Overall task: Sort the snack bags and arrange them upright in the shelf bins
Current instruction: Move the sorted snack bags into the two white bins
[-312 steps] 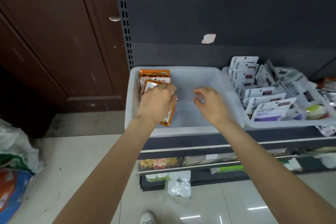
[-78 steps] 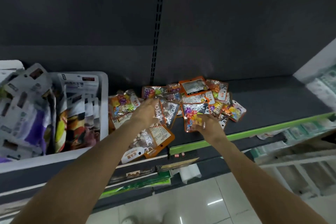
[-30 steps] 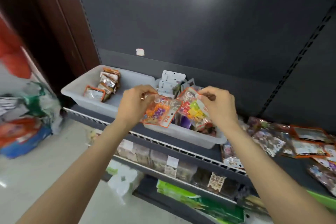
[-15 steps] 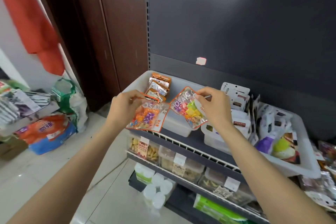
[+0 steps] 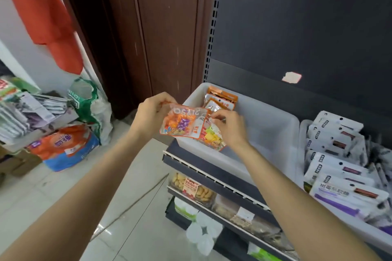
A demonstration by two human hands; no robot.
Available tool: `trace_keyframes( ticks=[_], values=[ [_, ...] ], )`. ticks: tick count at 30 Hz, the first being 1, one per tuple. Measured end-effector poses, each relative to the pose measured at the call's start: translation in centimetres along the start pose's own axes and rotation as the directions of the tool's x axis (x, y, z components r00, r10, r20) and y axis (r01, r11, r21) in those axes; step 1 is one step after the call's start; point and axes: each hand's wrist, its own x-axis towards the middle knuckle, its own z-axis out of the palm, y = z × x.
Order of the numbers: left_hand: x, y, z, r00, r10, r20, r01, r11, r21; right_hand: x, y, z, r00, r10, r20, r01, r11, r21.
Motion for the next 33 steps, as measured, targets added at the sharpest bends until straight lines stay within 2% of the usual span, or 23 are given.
trace_keyframes(
  ticks=[3, 6, 9, 13, 17, 21, 24, 26, 30, 33],
  values=[
    [1.6, -1.2, -0.7, 1.0, 0.012, 0.02, -0.013, 1.0, 0.012, 1.2, -0.3, 2.6, 0.995, 0.04, 0.088, -0.035, 0.998, -0.054],
    [3.4, -2.0, -0.9, 0.998, 0.019, 0.065, -0.017, 0.999, -0.03, 1.6, 0.0, 4.1, 0.976, 0.141, 0.167, -0.13, 0.989, -0.078],
    [5.1, -2.1, -0.5, 0.993, 0.047, 0.105, -0.039, 0.996, -0.08, 0.9, 0.7, 3.6, 0.952, 0.262, 0.156, -0.257, 0.965, -0.052],
    [6.8, -2.1, 1.9, 0.96, 0.128, 0.25, -0.104, 0.989, -0.106, -0.3, 1.9, 2.2, 0.922, 0.37, 0.116, -0.376, 0.926, 0.037],
    [7.7, -1.7, 5.1, 0.89, 0.201, 0.41, -0.198, 0.979, -0.05, -1.0, 2.2, 1.8, 0.912, 0.387, 0.138, -0.402, 0.91, 0.105],
    [7.5, -4.1, 7.1, 0.823, 0.128, 0.553, -0.238, 0.962, 0.132, -1.2, 1.2, 2.1, 0.902, 0.411, 0.132, -0.429, 0.887, 0.17],
    [7.0, -5.5, 6.9, 0.812, 0.153, 0.563, -0.43, 0.809, 0.401, -1.1, 0.8, 2.7, 0.898, 0.428, 0.104, -0.439, 0.887, 0.143],
    [7.0, -5.6, 6.5, 0.791, 0.207, 0.575, -0.512, 0.739, 0.438, -1.0, 0.4, 2.9, 0.897, 0.434, 0.087, -0.441, 0.892, 0.102],
    [6.7, -4.4, 6.3, 0.782, 0.222, 0.582, -0.512, 0.762, 0.397, -1.4, 0.0, 2.7, 0.898, 0.436, 0.062, -0.438, 0.898, 0.03],
    [5.6, -2.8, 6.4, 0.8, 0.261, 0.54, -0.495, 0.795, 0.35, -2.8, -0.1, 1.4, 0.92, 0.39, -0.046, -0.392, 0.919, -0.045]
  ],
)
